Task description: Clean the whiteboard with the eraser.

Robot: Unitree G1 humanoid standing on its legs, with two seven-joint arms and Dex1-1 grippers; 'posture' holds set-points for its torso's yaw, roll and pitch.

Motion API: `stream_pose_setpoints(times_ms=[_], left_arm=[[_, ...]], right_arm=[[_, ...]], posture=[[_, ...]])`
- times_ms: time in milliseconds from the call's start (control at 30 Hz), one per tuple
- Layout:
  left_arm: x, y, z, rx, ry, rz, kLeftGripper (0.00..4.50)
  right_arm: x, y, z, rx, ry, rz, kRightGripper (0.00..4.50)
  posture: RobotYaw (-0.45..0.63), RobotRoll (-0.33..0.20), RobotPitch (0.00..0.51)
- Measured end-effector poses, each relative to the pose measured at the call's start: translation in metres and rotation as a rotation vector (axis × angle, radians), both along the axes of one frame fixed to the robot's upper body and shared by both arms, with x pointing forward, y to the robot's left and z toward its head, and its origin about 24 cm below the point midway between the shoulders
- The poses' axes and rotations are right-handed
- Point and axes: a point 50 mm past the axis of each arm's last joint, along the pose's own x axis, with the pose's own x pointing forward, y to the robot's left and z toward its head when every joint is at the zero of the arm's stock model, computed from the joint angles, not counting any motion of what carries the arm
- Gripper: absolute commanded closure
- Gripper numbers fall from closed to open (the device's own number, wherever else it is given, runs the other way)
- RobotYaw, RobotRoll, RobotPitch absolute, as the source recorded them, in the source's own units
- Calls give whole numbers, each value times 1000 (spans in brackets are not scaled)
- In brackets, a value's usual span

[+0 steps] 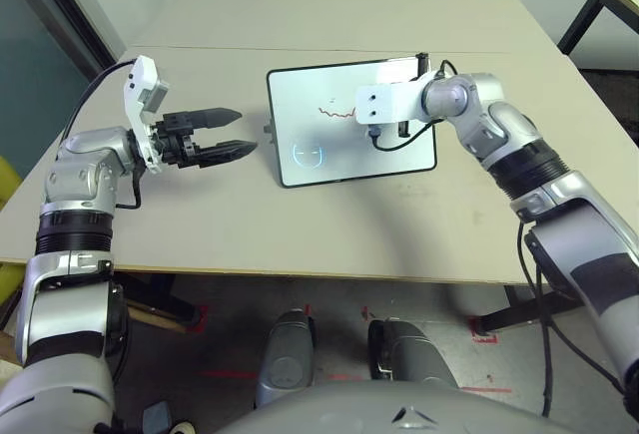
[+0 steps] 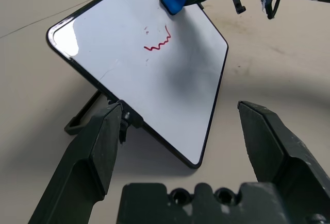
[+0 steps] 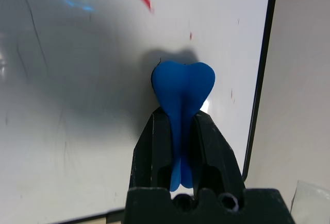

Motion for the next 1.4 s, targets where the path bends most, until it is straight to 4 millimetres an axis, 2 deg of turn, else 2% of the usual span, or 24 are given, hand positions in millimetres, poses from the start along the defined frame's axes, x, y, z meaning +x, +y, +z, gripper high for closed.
stream_pose_setpoints(times_ms=[267, 633, 867, 1167, 1400], left_arm=[[0, 0, 0, 6, 0, 1, 0], [0, 1, 0, 6, 0, 1, 0], [-1, 1, -1, 7, 2, 2, 0], [0, 1, -1, 6, 4, 3, 0], [0, 1, -1, 6, 4, 3, 0]], right_arm=[[-4, 5, -3, 17, 11, 8, 4203], [-13, 49, -11, 48, 37, 121, 4203], [-15, 63, -13, 40, 42, 153, 4203], [-14, 64, -13, 32, 32, 158, 4203], [-16, 44, -13, -2, 27, 139, 4203]], posture=[[291, 0, 73], [309, 0, 82], [311, 0, 85], [300, 0, 86], [296, 0, 86]])
